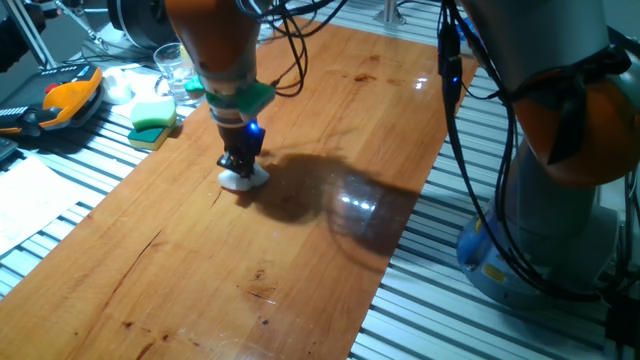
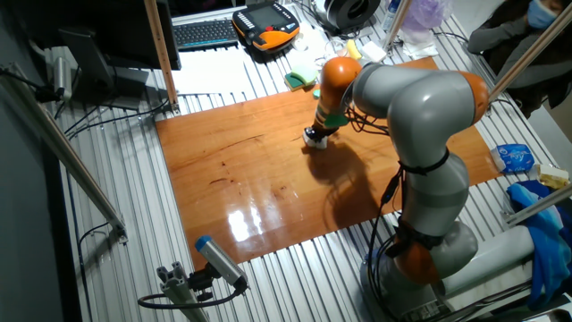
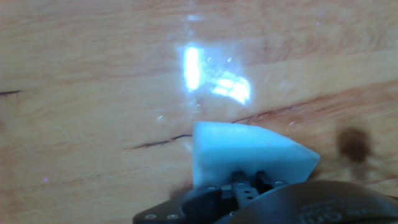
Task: Clean the tabletop with a sponge
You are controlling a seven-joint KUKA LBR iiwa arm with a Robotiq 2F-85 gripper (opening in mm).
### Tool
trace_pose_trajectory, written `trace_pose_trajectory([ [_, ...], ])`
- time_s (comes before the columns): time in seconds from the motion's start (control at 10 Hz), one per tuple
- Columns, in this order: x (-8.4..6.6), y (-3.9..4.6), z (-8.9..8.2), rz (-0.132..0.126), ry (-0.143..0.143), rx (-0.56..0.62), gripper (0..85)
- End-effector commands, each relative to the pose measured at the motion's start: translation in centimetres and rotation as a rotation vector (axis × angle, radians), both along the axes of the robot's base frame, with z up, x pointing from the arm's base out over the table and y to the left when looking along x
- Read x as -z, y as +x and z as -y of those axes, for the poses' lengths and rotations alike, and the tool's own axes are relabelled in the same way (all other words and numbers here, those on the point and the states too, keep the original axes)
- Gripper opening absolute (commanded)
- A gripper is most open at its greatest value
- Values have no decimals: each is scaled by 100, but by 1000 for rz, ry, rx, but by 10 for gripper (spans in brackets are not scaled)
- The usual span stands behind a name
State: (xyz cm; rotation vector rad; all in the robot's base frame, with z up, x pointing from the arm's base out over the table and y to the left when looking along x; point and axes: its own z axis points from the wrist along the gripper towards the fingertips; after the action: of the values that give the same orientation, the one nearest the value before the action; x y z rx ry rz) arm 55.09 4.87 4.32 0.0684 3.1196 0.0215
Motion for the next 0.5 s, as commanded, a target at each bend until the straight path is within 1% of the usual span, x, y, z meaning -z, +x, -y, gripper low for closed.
trace_pose_trajectory([
  [0.0,-11,13,26,0,-3,-7,170],
  [0.1,-29,39,74,1,-14,-27,170],
  [0.2,-64,78,150,-2,-17,-49,170],
  [0.3,-88,101,194,-4,-33,-72,170],
  [0.4,-94,111,215,-6,-41,-81,170],
])
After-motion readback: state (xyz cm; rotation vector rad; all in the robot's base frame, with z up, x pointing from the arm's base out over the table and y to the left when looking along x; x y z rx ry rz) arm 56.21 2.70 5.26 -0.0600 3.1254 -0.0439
